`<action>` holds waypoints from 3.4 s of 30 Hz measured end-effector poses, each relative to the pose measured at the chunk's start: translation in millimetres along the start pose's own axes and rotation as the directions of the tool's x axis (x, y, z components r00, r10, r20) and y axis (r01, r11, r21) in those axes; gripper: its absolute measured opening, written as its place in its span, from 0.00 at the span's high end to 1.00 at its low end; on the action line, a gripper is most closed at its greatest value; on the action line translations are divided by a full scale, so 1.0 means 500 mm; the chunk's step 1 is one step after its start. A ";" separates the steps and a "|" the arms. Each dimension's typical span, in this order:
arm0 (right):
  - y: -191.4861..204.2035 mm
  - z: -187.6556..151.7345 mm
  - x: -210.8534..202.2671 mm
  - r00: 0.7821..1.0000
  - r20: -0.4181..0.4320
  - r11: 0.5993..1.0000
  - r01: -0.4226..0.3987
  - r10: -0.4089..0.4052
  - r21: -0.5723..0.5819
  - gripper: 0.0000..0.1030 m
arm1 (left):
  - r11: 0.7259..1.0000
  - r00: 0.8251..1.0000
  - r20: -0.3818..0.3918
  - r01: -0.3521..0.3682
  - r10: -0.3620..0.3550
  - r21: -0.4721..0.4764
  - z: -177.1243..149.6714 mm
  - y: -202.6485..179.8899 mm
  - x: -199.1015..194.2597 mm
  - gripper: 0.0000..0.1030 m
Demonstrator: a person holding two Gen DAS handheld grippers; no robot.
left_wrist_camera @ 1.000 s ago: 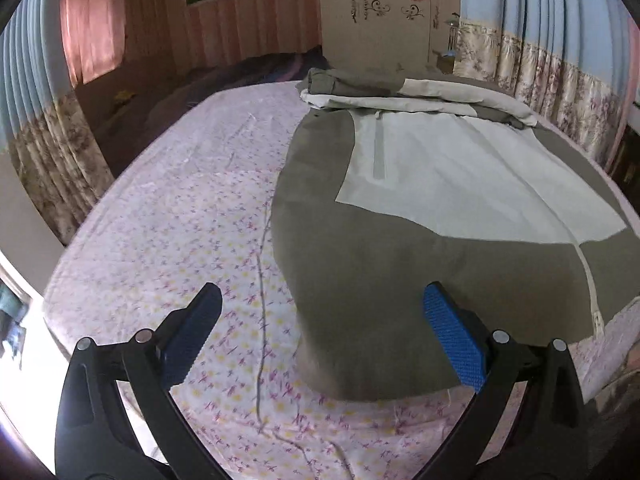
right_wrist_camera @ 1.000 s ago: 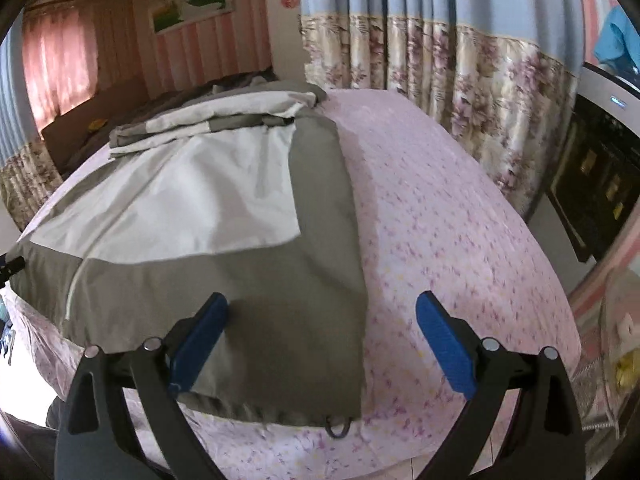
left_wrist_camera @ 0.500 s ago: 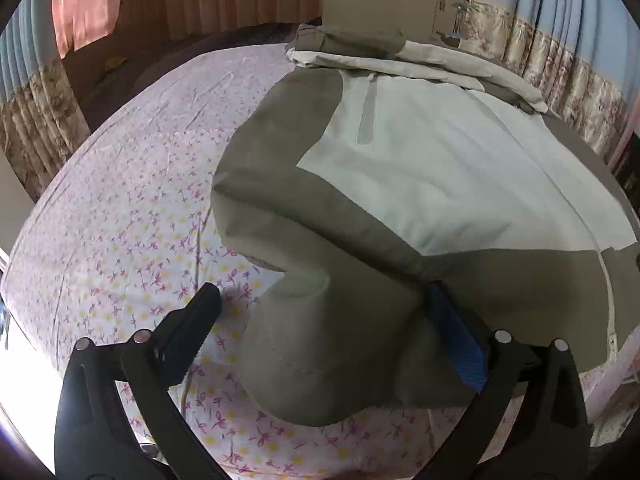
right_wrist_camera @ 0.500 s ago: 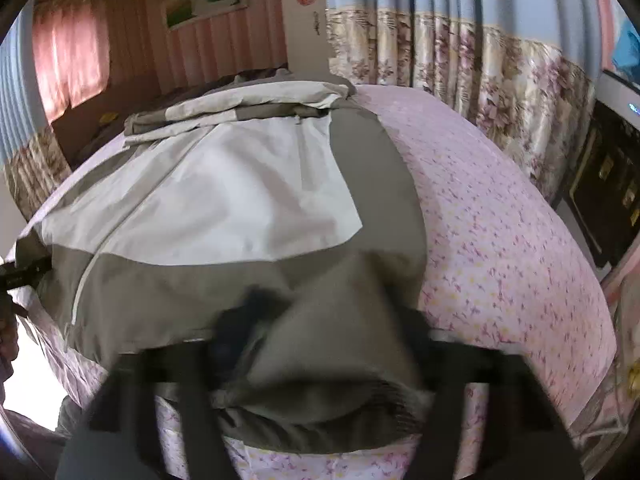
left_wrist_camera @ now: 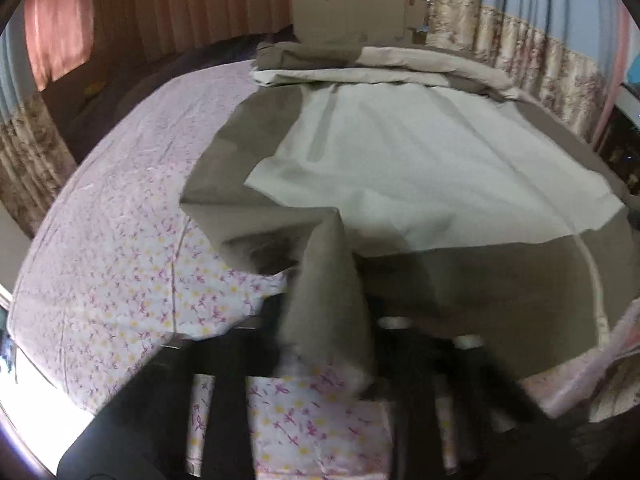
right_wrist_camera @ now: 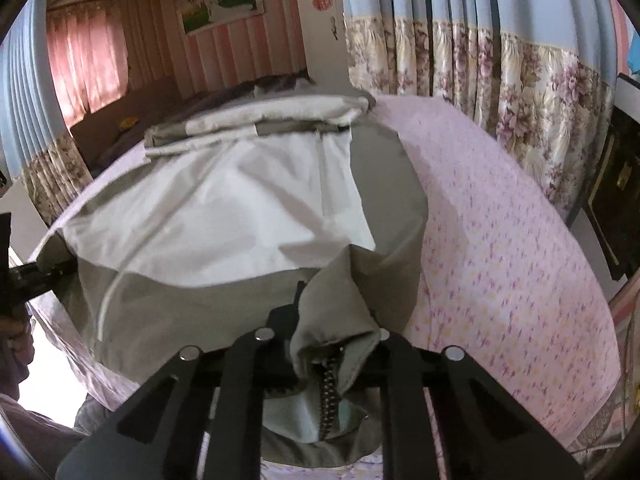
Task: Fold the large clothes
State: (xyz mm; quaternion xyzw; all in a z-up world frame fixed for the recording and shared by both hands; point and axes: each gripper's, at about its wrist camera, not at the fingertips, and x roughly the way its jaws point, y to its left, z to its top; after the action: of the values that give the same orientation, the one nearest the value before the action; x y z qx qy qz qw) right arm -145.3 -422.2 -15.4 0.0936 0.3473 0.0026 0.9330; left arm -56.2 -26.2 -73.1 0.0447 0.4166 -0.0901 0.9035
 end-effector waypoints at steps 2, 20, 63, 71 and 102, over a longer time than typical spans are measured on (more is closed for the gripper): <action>0.006 0.016 -0.019 1.000 0.027 1.000 -0.007 0.008 -0.009 0.90 | 0.999 0.999 0.007 0.039 -0.038 -0.033 0.006 0.011 -0.022 0.94; -0.008 0.073 -0.133 0.992 0.127 1.000 -0.027 0.026 0.008 0.72 | 0.999 0.994 0.098 0.042 -0.045 0.023 0.035 0.020 -0.206 0.71; -0.091 -0.063 -0.063 0.996 0.081 1.000 -0.027 0.027 0.000 0.81 | 0.996 0.961 0.277 -0.008 -0.017 0.088 -0.068 0.034 -0.115 0.15; -0.099 -0.051 -0.088 0.993 0.119 0.999 0.008 -0.011 0.032 0.87 | 0.999 0.988 0.152 0.025 -0.029 0.028 -0.061 0.070 -0.107 0.97; -0.077 0.098 -0.203 0.965 0.263 1.000 0.011 -0.016 0.019 0.92 | 0.990 0.976 0.216 0.015 0.016 -0.139 0.065 0.144 -0.275 0.96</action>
State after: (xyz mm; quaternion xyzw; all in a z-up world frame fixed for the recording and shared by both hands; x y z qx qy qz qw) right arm -193.0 -475.6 79.7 0.0989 0.2210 -0.0193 0.9701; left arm -105.3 56.4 53.0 -0.0288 0.3211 -0.0649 0.9444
